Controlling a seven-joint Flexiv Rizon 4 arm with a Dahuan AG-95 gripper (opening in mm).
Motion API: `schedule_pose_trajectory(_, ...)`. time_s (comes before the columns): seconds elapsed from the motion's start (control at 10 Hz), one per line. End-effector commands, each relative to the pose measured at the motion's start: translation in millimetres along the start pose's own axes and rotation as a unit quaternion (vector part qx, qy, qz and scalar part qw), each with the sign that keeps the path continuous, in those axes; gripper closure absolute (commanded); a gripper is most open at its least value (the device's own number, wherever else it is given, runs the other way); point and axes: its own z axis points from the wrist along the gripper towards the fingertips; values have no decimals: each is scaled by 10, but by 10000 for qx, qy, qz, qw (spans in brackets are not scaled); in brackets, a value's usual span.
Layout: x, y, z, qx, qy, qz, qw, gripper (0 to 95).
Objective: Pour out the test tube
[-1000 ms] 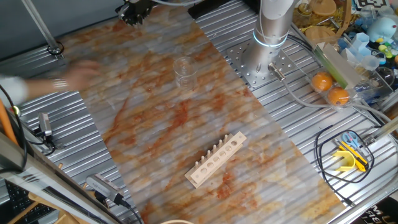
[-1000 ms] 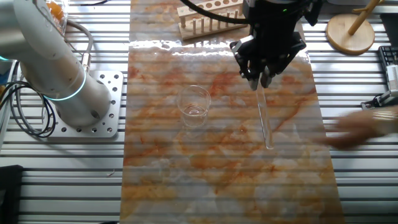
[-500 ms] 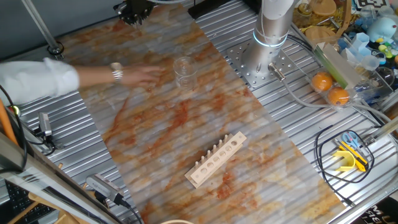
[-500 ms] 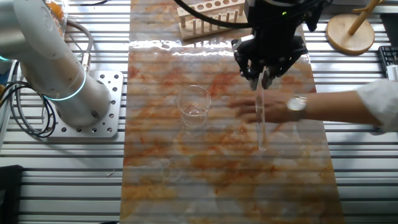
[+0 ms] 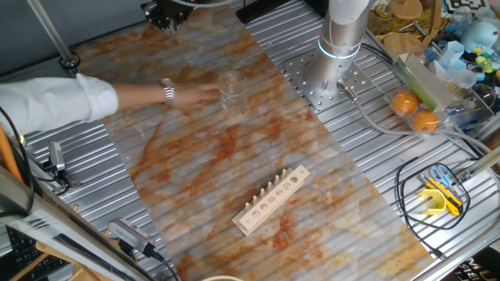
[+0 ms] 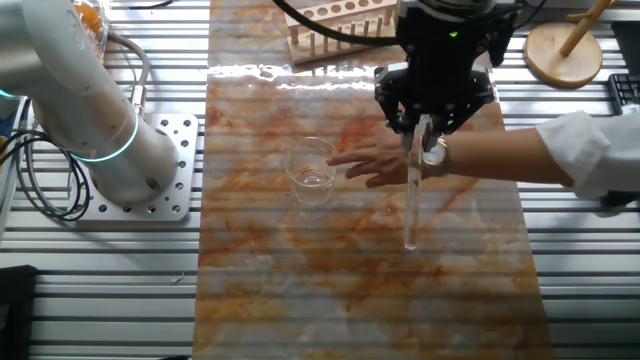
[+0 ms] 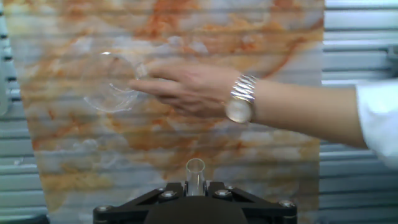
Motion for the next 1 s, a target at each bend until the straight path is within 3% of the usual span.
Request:
schedule_pose_trajectory(0.1,35,-4,19,43,-16,115,9999,950)
schedule_pose_trajectory(0.5,81,-20,65,4,-31,-112,9999,950)
schedule_pose_trajectory(0.6,109,-48,97,-1,-205,-280,9994,950)
schedule_pose_trajectory(0.7,145,-78,130,-1,-281,-395,9988,950)
schedule_pose_trajectory(0.9,157,-130,150,-46,-167,-532,9984,950)
schedule_pose_trajectory(1.0,149,-154,140,-66,-179,-578,9981,950)
